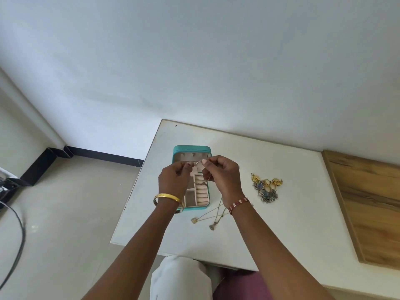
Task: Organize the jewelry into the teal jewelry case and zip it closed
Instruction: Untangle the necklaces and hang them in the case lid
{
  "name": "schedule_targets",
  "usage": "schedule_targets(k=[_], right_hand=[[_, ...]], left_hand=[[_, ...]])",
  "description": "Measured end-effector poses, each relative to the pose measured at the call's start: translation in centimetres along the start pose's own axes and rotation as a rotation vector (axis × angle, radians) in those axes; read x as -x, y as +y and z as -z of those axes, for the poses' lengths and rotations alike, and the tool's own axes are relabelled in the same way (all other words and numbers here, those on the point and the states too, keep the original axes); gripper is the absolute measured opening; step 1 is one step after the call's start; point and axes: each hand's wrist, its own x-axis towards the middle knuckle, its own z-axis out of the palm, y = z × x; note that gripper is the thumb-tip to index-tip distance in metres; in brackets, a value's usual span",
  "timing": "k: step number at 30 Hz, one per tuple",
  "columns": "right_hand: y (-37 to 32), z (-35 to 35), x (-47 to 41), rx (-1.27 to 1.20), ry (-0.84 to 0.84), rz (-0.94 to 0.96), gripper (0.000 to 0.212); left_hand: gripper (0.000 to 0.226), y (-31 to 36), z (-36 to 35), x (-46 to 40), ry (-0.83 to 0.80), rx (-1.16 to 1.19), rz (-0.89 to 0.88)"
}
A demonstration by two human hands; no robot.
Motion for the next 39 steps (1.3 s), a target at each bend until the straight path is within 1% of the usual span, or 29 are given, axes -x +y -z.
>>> schedule_targets(k=[3,6,8,10,12,14,16,18,21,23,26,28,31,34,37,39], right_hand=[[0.3,-0.2,-0.6,-0.032,-0.017,-0.009,0.006],[0.5,-0.2,-1.0,-0.019,-0.016,0.006,0.003],[0.5,-0.3,-1.4,0.025,-0.001,0.031,0.01],[0.7,-0.4,-1.8,0.079,0.019,0.06,0.017],[0.8,-0.7,-2.3,0.137,0.035,0.096,0.02],[0.9,-1.1,-2.8,0.187,0.048,0.133,0.017],[0.8,-1.5,-3.0,0.261,0.064,0.19,0.009],[0.8,-2.0,-3.2,0.349,0.1,0.257,0.005],[1.4,-2.6,-3.6,0.448,0.16,0.352,0.009],[2.0,-2.9,-3.9,0.579,0.218,0.454,0.01],[2.6,-3.1,-4.4,0.796,0.336,0.648,0.005],[2.9,-3.3,-4.6,0.858,0.385,0.697,0.008],[3.2,-3.7,-4.9,0.832,0.424,0.704,0.012],[3.3,-4.3,-4.9,0.732,0.454,0.65,0.014],[3.6,-4.8,-4.9,0.595,0.506,0.54,0.012],[3.9,-4.9,-5.0,0.498,0.526,0.411,0.011]], left_hand=[[0.023,-0.9,0.4,-0.2,0.099,-0.096,-0.075],[0.017,-1.2,0.9,-0.8,0.239,-0.075,-0.237],[0.023,-1.0,1.0,-1.6,0.279,-0.068,-0.315],[0.036,-0.9,1.1,-2.5,0.236,-0.059,-0.324],[0.045,-1.0,1.0,-3.5,0.123,-0.046,-0.298],[0.044,-1.5,0.8,-4.5,0.011,-0.052,-0.285],[0.037,-1.9,0.7,-5.1,-0.046,-0.087,-0.274],[0.032,-2.1,0.6,-5.4,-0.049,-0.1,-0.267],[0.032,-2.1,0.5,-5.6,-0.02,-0.092,-0.252],[0.033,-2.2,0.4,-5.7,-0.005,-0.083,-0.242],[0.034,-2.3,0.3,-5.7,0.026,-0.09,-0.246],[0.034,-2.5,0.3,-5.6,0.051,-0.1,-0.251],[0.034,-2.6,0.2,-5.5,0.076,-0.128,-0.277],[0.033,-2.7,0.3,-5.5,0.089,-0.151,-0.3],[0.033,-2.8,0.4,-5.5,0.098,-0.149,-0.319],[0.033,-2.9,0.4,-5.3,0.097,-0.147,-0.321]])
